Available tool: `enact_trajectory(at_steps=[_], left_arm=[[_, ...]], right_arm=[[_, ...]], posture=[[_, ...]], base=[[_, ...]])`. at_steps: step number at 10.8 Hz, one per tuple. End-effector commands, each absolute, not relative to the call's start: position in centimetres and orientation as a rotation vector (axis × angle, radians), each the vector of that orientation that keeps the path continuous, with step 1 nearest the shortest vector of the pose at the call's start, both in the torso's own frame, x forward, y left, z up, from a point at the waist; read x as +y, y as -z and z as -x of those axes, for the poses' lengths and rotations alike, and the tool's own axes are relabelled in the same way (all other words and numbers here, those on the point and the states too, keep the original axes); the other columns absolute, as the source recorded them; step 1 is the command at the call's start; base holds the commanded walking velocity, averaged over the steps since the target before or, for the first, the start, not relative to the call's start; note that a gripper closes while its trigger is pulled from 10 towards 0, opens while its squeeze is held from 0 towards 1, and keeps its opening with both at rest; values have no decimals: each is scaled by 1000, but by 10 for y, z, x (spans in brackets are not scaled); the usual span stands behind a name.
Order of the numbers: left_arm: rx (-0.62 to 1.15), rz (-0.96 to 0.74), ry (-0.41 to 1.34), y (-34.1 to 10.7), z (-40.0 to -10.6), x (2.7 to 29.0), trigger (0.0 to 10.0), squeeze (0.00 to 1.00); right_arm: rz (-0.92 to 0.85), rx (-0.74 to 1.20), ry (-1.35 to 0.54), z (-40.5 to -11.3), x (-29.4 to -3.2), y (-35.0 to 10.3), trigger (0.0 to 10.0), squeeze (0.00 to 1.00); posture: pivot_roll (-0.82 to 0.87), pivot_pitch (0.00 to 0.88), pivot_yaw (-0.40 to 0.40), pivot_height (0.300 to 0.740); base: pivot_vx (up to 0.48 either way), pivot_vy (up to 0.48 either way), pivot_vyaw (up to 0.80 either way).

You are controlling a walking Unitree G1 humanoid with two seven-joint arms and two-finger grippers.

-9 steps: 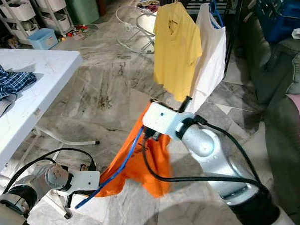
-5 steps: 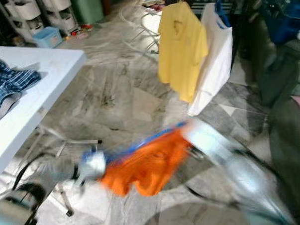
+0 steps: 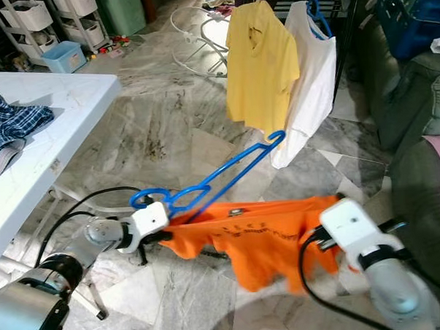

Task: Hang hanger

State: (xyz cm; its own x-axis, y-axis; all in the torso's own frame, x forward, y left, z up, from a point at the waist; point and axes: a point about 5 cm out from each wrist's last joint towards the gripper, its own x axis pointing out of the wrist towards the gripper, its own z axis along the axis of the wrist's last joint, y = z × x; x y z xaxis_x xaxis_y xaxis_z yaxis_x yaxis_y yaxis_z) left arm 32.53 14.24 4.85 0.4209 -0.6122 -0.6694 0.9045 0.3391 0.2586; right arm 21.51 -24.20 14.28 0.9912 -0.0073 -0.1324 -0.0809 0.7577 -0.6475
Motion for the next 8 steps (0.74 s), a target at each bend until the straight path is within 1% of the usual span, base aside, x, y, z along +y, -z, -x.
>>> enact_trajectory(at_steps=[1, 2, 3, 4, 6, 8], left_arm=[[531, -627, 1035, -51, -326, 150, 10000, 0], [532, -538, 1060, -52, -326, 143, 10000, 0], [552, -435, 1061, -50, -325, 136, 10000, 0], [548, -392, 1023, -47, -324, 130, 10000, 0], [518, -235, 893, -41, -324, 110, 10000, 0], [486, -140, 868, -38, -321, 89, 10000, 0]], right_arm=[[683, 110, 63, -213, -258, -150, 0, 0], [624, 113, 78, -213, -261, -144, 0, 0], [501, 104, 122, -215, -261, -137, 0, 0], [390, 95, 155, -218, -258, -130, 0, 0], [175, 121, 179, -225, -240, -99, 0, 0], [151, 138, 154, -230, -230, -87, 0, 0]], posture=[[-109, 108, 87, 740], [-108, 107, 82, 740], [-108, 104, 77, 740], [-103, 98, 72, 740], [-90, 83, 54, 740], [-76, 68, 39, 740]], base=[[0, 0, 0], [0, 0, 0], [0, 0, 0], [0, 0, 0], [0, 0, 0], [0, 0, 0]])
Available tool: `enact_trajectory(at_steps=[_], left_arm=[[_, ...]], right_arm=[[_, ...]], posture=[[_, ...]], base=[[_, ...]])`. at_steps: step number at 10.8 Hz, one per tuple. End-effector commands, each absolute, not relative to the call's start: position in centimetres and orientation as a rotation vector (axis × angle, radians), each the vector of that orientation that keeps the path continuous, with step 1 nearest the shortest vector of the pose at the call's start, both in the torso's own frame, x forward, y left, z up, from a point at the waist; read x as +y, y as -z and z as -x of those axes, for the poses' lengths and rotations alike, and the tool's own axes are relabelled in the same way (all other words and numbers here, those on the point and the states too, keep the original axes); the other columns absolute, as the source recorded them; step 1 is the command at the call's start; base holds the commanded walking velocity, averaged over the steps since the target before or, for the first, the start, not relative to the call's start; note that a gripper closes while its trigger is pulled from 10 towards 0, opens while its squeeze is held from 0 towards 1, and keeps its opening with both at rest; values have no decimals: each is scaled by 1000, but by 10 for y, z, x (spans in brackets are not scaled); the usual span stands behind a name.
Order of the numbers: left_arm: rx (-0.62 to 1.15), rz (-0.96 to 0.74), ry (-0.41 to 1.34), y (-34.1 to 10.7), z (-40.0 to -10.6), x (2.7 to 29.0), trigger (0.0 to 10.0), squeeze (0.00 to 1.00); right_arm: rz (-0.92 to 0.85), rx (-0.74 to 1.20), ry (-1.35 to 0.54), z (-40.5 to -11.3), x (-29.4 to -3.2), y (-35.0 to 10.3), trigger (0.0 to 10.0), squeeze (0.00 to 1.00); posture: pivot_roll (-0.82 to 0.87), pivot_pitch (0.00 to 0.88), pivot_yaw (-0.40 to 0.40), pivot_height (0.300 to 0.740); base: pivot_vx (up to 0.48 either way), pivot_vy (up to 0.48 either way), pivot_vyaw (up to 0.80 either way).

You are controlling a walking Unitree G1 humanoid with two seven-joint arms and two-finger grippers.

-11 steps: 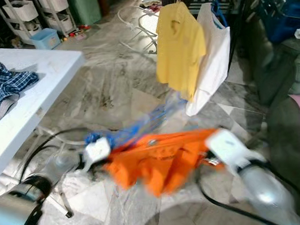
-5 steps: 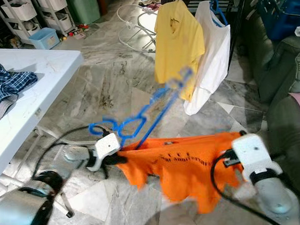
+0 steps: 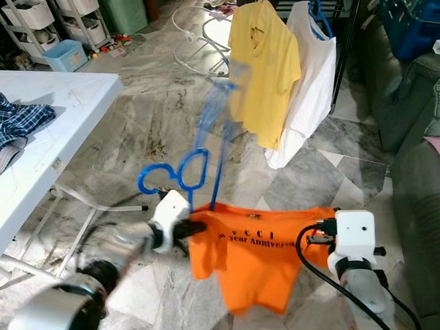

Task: Hang hanger

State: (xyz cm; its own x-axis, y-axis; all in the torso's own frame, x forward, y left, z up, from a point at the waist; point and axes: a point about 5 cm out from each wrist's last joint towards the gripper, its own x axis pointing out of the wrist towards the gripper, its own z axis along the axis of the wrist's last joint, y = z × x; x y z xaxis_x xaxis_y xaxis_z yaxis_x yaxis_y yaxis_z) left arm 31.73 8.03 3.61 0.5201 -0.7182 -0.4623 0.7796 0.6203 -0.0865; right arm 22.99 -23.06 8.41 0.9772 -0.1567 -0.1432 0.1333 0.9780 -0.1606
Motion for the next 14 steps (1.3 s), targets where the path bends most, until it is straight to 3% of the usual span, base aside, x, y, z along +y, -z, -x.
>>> enact_trajectory(at_steps=[1, 3, 6, 8, 9, 10, 14], left_arm=[[488, -132, 907, -34, -315, 81, 10000, 0], [499, -350, 1029, -29, -308, 79, 10000, 0], [516, -543, 1091, -38, -317, 83, 10000, 0], [615, -708, 1123, -34, -317, 92, 10000, 0], [616, -709, 1099, -34, -318, 93, 10000, 0], [617, -693, 1083, -34, -318, 92, 10000, 0], [618, -779, 1063, -40, -325, 87, 10000, 0]], right_arm=[[148, 136, 156, -232, -230, -86, 0, 0], [143, 146, 148, -235, -231, -79, 0, 0], [119, 246, 122, -226, -227, -56, 0, 0], [4, 288, 111, -216, -214, -29, 0, 0], [-6, 287, 112, -214, -211, -25, 7882, 0], [-39, 292, 136, -210, -207, -20, 10000, 1000], [170, 387, -47, -205, -206, -17, 10000, 1000]], posture=[[-75, 63, 35, 740], [-72, 55, 33, 740], [-69, 61, 50, 740], [-70, 71, 70, 740], [-72, 73, 77, 740], [-73, 73, 79, 740], [-75, 76, 71, 740]], base=[[0, 0, 0], [0, 0, 0], [0, 0, 0], [0, 0, 0], [0, 0, 0], [0, 0, 0], [0, 0, 0]])
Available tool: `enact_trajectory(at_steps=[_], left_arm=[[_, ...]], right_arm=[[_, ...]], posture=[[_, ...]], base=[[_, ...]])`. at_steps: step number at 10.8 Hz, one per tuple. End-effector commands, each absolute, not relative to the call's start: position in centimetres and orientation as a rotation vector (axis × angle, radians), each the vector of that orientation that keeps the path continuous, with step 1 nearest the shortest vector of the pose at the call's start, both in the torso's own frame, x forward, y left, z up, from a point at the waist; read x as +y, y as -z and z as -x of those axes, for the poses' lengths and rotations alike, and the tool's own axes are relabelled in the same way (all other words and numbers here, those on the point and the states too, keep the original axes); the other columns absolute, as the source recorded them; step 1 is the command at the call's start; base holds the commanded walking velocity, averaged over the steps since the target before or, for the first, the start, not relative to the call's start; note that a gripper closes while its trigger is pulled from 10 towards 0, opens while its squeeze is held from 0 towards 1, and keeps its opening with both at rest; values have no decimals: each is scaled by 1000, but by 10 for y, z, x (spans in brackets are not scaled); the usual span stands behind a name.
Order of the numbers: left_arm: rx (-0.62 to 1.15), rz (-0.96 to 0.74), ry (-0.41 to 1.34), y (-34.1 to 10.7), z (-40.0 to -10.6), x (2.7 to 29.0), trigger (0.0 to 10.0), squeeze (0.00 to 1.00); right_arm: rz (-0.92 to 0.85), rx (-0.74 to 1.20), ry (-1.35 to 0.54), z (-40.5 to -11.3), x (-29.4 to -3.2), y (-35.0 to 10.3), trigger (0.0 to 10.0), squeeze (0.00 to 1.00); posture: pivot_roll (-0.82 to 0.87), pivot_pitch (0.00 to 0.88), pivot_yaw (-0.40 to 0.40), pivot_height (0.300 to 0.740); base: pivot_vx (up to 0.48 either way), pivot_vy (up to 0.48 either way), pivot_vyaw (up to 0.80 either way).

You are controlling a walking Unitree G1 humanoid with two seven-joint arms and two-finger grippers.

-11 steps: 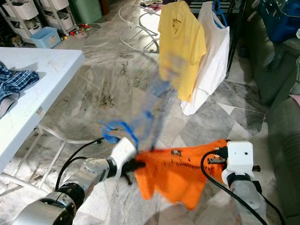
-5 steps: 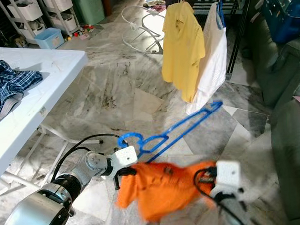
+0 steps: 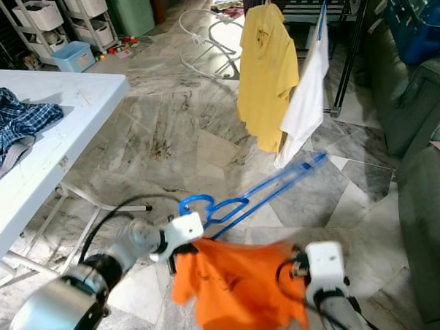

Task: Hang hanger

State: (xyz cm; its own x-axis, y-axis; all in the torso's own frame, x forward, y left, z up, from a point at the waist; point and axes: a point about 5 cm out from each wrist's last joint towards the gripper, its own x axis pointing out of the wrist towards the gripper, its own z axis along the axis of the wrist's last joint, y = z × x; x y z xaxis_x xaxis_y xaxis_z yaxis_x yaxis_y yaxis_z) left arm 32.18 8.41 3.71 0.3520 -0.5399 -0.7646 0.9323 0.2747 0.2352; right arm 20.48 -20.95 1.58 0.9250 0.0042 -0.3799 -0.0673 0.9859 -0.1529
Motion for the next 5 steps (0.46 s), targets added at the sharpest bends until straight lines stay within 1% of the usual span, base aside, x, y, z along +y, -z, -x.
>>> enact_trajectory(at_steps=[1, 3, 4, 5], left_arm=[[612, -793, 1059, -41, -326, 87, 10000, 0], [609, -852, 1057, -42, -328, 89, 10000, 0], [602, -948, 1091, -43, -328, 88, 10000, 0], [596, -1040, 1111, -46, -331, 89, 10000, 0]], right_arm=[[173, 411, -70, -203, -206, -15, 10000, 1000], [270, 472, -200, -194, -202, -12, 10000, 1000], [357, 412, -265, -194, -204, -32, 10000, 1000], [406, 325, -305, -197, -204, -60, 10000, 1000]], posture=[[-74, 77, 72, 740], [-74, 81, 75, 740], [-75, 86, 79, 740], [-80, 87, 81, 740]], base=[[0, 0, 0], [0, 0, 0], [0, 0, 0], [0, 0, 0]])
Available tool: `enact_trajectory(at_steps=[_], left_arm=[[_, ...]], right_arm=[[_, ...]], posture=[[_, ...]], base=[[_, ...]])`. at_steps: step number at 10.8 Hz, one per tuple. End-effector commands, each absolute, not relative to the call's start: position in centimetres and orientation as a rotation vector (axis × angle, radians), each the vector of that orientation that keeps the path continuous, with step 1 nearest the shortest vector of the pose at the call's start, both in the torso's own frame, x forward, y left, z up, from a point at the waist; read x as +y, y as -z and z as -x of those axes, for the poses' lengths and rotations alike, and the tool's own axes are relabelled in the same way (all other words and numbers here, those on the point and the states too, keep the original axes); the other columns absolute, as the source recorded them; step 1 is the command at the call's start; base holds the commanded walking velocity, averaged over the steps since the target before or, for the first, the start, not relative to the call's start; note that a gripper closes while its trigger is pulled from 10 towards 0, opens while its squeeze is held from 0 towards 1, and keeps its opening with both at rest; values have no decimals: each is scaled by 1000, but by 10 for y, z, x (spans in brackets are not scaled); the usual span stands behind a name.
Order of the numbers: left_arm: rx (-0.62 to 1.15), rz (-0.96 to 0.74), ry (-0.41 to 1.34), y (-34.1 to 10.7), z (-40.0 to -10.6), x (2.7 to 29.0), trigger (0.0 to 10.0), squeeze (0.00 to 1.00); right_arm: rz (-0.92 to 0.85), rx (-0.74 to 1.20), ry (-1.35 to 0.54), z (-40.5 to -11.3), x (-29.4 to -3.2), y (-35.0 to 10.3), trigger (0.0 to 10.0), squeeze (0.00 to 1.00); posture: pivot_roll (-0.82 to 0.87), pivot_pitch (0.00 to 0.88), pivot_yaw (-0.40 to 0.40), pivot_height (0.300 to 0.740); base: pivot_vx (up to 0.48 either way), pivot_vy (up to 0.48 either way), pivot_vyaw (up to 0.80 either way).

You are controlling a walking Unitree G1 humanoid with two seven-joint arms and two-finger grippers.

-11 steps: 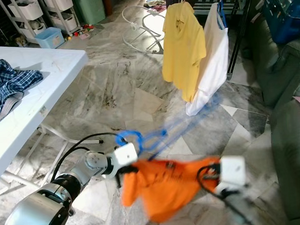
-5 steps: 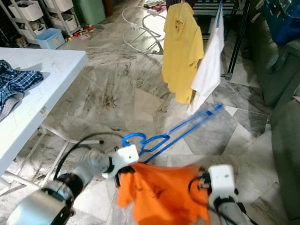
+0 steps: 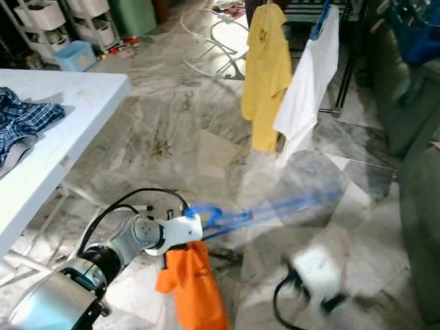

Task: Hang hanger

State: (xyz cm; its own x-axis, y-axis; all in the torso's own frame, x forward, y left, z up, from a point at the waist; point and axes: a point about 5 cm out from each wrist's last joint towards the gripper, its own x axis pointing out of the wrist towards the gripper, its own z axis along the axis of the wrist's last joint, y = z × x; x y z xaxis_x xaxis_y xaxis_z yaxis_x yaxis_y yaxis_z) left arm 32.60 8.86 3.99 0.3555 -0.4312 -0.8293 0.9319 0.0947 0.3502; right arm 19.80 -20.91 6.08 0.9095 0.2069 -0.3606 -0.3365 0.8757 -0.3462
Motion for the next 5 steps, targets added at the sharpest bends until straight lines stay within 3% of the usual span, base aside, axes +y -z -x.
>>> enact_trajectory(at_steps=[1, 2, 5], left_arm=[[590, -1100, 1113, -48, -332, 91, 10000, 0], [581, -1195, 1104, -49, -335, 94, 10000, 0], [603, -1201, 1051, -50, -338, 97, 10000, 0]], right_arm=[[434, 304, -350, -196, -202, -74, 10000, 1000], [489, 280, -444, -193, -195, -94, 10000, 1000], [440, 283, -641, -178, -167, -121, 10000, 1000]], posture=[[-86, 91, 84, 740], [-96, 95, 84, 740], [-114, 96, 92, 740]], base=[[0, 0, 0], [0, 0, 0], [0, 0, 0]])
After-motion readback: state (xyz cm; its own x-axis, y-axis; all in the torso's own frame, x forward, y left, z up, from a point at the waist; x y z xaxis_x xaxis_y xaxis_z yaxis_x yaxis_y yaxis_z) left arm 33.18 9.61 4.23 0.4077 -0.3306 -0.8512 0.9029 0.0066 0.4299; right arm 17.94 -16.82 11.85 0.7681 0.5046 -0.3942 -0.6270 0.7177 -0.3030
